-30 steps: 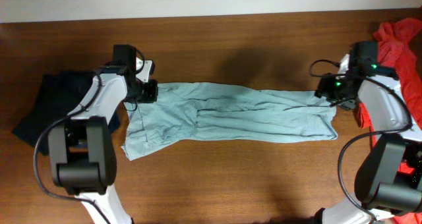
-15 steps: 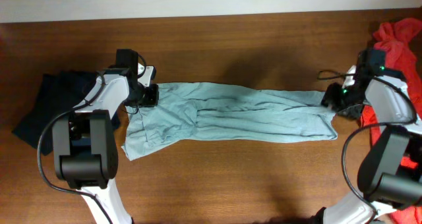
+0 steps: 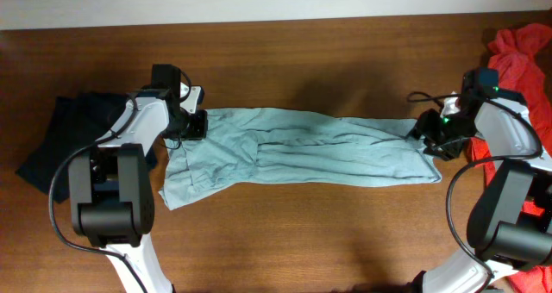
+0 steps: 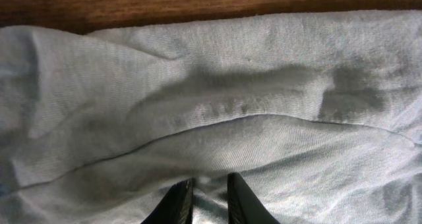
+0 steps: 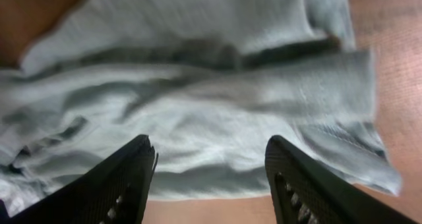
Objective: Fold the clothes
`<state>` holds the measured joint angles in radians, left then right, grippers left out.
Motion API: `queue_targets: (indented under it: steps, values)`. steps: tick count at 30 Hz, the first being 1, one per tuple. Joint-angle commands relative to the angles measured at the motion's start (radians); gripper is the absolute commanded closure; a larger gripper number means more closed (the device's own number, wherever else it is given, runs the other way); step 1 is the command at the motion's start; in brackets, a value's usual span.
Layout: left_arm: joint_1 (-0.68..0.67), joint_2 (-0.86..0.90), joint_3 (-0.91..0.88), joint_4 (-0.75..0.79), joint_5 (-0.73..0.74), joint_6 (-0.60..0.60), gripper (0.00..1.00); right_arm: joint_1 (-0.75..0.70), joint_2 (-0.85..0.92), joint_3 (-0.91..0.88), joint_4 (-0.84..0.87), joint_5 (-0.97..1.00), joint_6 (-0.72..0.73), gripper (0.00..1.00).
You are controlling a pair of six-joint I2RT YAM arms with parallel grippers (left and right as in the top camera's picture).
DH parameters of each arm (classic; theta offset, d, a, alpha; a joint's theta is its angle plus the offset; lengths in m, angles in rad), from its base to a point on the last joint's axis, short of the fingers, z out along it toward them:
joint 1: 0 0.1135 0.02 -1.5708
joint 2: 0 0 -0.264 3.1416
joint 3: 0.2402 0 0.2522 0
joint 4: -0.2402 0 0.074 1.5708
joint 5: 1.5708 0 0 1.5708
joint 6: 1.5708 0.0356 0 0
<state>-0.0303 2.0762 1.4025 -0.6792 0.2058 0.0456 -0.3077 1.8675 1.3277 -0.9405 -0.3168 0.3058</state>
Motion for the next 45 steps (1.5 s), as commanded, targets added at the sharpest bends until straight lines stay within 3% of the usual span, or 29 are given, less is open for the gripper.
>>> queue_targets:
  steps: [1, 7, 19, 22, 25, 29, 34, 39, 40, 41, 42, 45]
  values:
    - [0.004, 0.055, -0.011, 0.013, -0.009, 0.017, 0.81, 0.013, 0.007, -0.029, 0.039, -0.021, 0.101, 0.43]
    - [0.004, 0.055, -0.011, 0.013, -0.009, 0.017, 0.81, 0.013, 0.007, -0.116, 0.144, -0.012, 0.205, 0.42]
    - [0.004, 0.055, -0.011, 0.013, -0.011, 0.017, 0.81, 0.013, 0.007, -0.148, 0.206, -0.026, 0.227, 0.45]
    - [0.004, 0.055, -0.011, 0.013, -0.011, 0.017, 0.81, 0.013, 0.007, -0.148, 0.245, 0.019, 0.222, 0.54]
    - [0.004, 0.055, -0.011, 0.013, -0.012, 0.017, 0.81, 0.013, 0.007, -0.148, 0.282, 0.017, 0.219, 0.8]
    - [0.004, 0.055, -0.011, 0.013, -0.016, 0.017, 0.81, 0.008, 0.005, -0.127, 0.283, 0.018, 0.182, 0.96]
    - [0.004, 0.055, -0.011, 0.013, -0.031, 0.021, 0.81, -0.008, -0.029, -0.064, 0.217, 0.03, 0.048, 0.96]
    - [0.005, 0.055, -0.011, 0.013, -0.031, 0.021, 0.81, -0.015, -0.048, -0.042, 0.169, 0.084, 0.042, 0.96]
    - [0.005, 0.055, -0.011, 0.013, -0.031, 0.021, 0.81, -0.014, -0.047, -0.042, 0.153, 0.077, 0.042, 0.88]
    - [0.005, 0.055, -0.011, 0.013, -0.031, 0.021, 0.81, -0.011, -0.046, -0.042, 0.131, 0.07, 0.042, 0.65]
    - [0.005, 0.055, -0.011, 0.014, -0.031, 0.021, 0.81, -0.006, -0.046, -0.043, 0.104, 0.066, 0.043, 0.56]
    - [0.005, 0.055, -0.011, 0.016, -0.031, 0.021, 0.81, 0.007, -0.045, -0.057, 0.063, 0.063, 0.091, 0.47]
